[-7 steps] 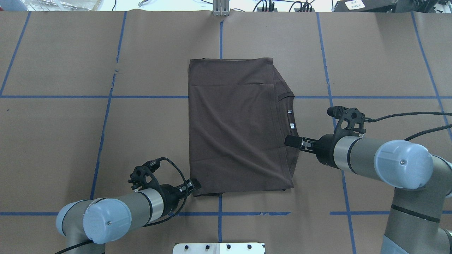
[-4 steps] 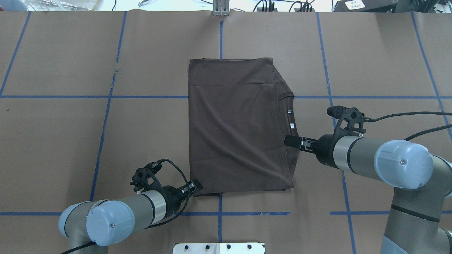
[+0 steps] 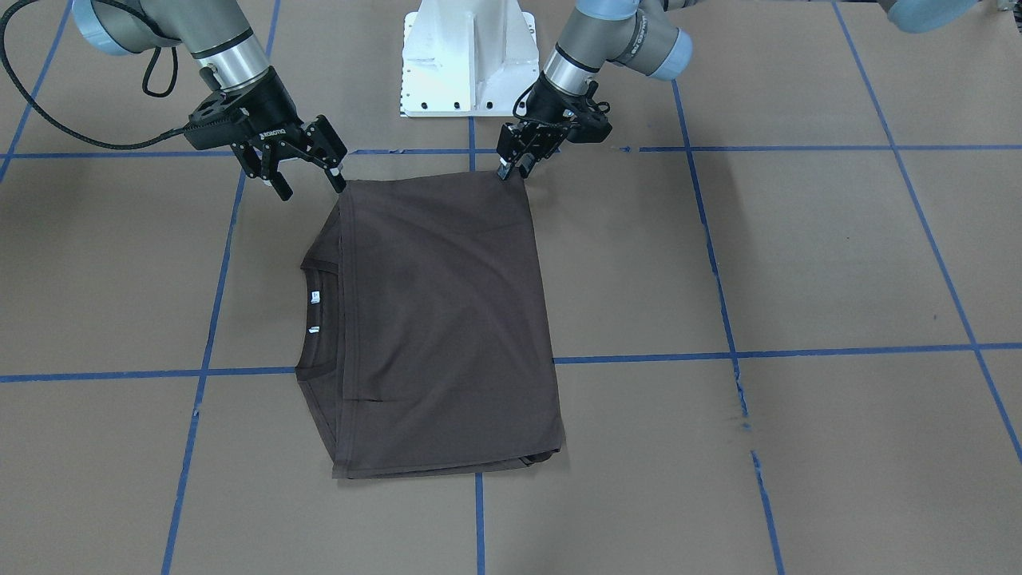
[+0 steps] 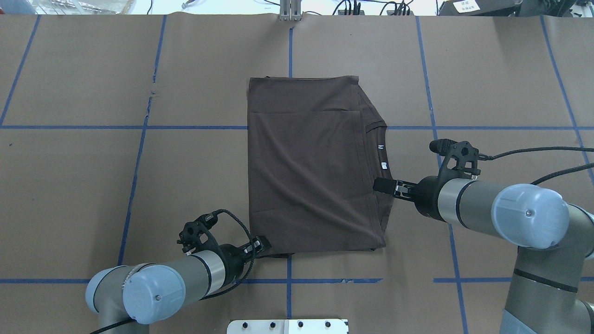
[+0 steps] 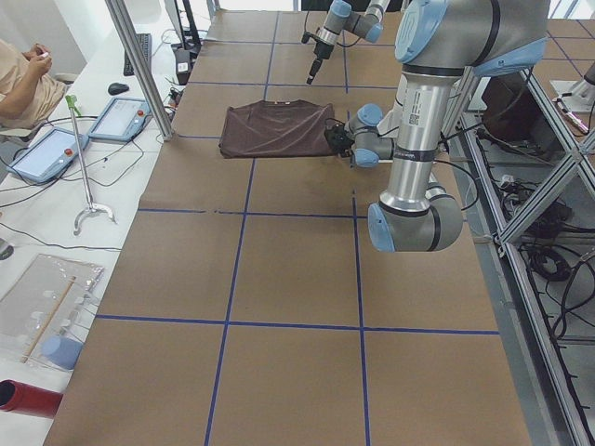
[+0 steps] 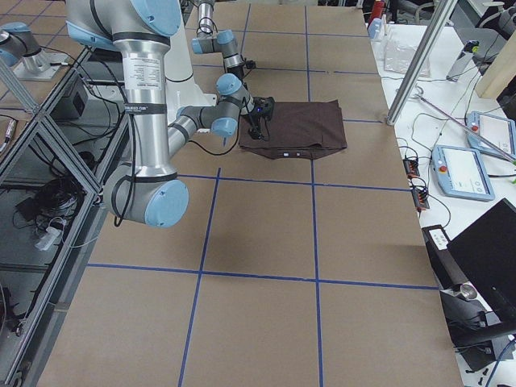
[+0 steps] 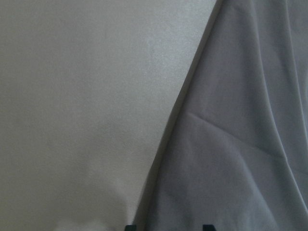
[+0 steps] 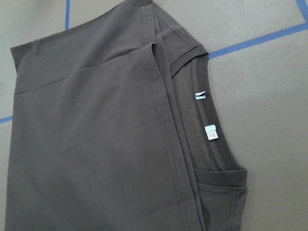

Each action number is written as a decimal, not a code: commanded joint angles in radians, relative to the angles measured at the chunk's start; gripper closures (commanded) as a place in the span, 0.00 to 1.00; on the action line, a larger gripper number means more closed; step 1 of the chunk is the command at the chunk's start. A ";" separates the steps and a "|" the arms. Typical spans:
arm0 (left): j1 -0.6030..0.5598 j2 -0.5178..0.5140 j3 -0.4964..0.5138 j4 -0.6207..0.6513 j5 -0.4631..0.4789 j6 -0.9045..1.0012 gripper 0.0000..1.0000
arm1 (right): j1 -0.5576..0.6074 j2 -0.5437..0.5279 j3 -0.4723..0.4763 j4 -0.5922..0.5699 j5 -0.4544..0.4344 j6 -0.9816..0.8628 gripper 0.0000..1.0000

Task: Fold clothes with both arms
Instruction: 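Move the right gripper down to the other near corner beside the collar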

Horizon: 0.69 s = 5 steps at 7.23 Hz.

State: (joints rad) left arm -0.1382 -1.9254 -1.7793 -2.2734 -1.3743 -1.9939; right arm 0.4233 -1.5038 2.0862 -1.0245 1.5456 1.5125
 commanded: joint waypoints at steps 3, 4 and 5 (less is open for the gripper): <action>-0.001 -0.003 0.006 0.000 0.000 0.003 0.69 | 0.000 0.001 0.000 0.000 -0.001 0.000 0.00; -0.001 -0.003 0.006 0.000 0.000 0.004 0.87 | 0.000 0.001 -0.003 0.000 -0.001 0.000 0.00; -0.001 -0.004 0.001 0.000 -0.002 0.006 1.00 | -0.001 0.001 -0.011 -0.006 -0.002 0.008 0.00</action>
State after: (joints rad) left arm -0.1398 -1.9294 -1.7747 -2.2734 -1.3748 -1.9900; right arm 0.4231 -1.5033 2.0824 -1.0261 1.5444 1.5144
